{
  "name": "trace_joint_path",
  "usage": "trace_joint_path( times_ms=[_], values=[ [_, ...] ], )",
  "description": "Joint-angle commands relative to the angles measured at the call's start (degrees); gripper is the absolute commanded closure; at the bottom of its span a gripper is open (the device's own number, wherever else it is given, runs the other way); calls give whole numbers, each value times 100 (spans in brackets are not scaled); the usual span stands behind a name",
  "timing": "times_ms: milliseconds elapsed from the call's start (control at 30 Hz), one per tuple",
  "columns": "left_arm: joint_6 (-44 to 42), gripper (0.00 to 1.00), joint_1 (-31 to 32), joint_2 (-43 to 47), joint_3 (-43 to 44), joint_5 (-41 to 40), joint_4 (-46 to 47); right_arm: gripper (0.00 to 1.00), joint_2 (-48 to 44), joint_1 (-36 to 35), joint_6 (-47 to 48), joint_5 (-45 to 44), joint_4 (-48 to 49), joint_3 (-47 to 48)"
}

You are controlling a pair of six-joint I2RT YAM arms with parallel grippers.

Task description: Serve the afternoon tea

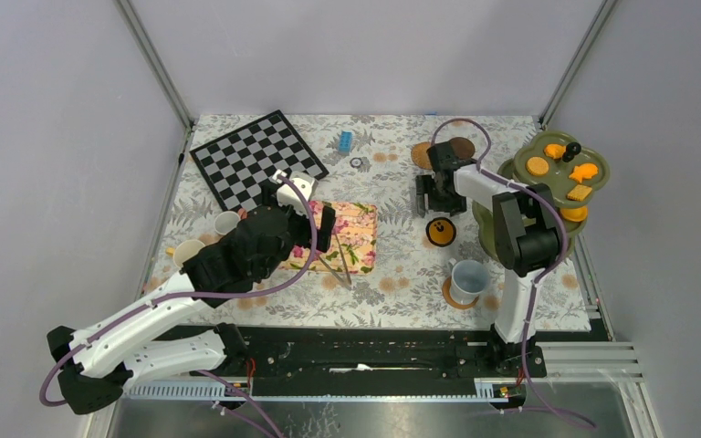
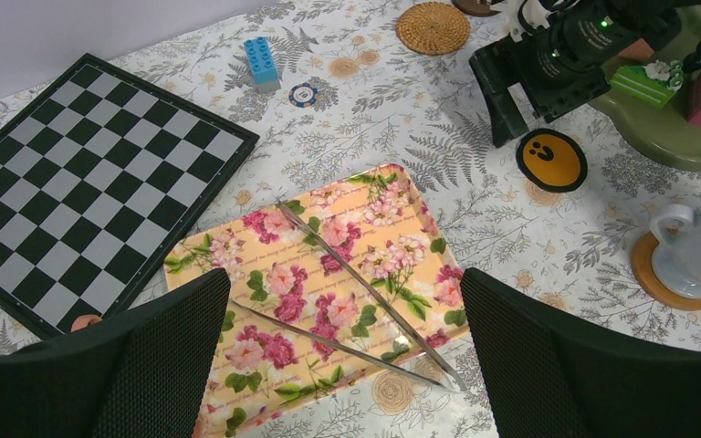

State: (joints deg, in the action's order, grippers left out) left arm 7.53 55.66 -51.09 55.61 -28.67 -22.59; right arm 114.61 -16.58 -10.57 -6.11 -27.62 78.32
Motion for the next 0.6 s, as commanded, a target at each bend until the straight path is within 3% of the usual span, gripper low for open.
trace_joint_path(
  times_ms=[0, 167, 333, 400, 567],
  values=[
    [29, 1, -30, 97, -16, 42, 226, 20, -282, 6, -29, -58, -146, -680],
    [29, 1, -35, 78, -16, 77, 229, 30, -707, 5, -117, -50, -169, -1379],
    [29, 1, -37, 39, -16, 80, 229, 28, -1062, 5, -101, -139, -231, -1824],
    [29, 1, -35, 17, -16, 89, 229, 21, -1171, 6, -56, -122, -212, -1912],
    [29, 1, -38, -11, -13, 94, 231, 19, -1319, 5, -32, -286, -468, -1761]
  ],
)
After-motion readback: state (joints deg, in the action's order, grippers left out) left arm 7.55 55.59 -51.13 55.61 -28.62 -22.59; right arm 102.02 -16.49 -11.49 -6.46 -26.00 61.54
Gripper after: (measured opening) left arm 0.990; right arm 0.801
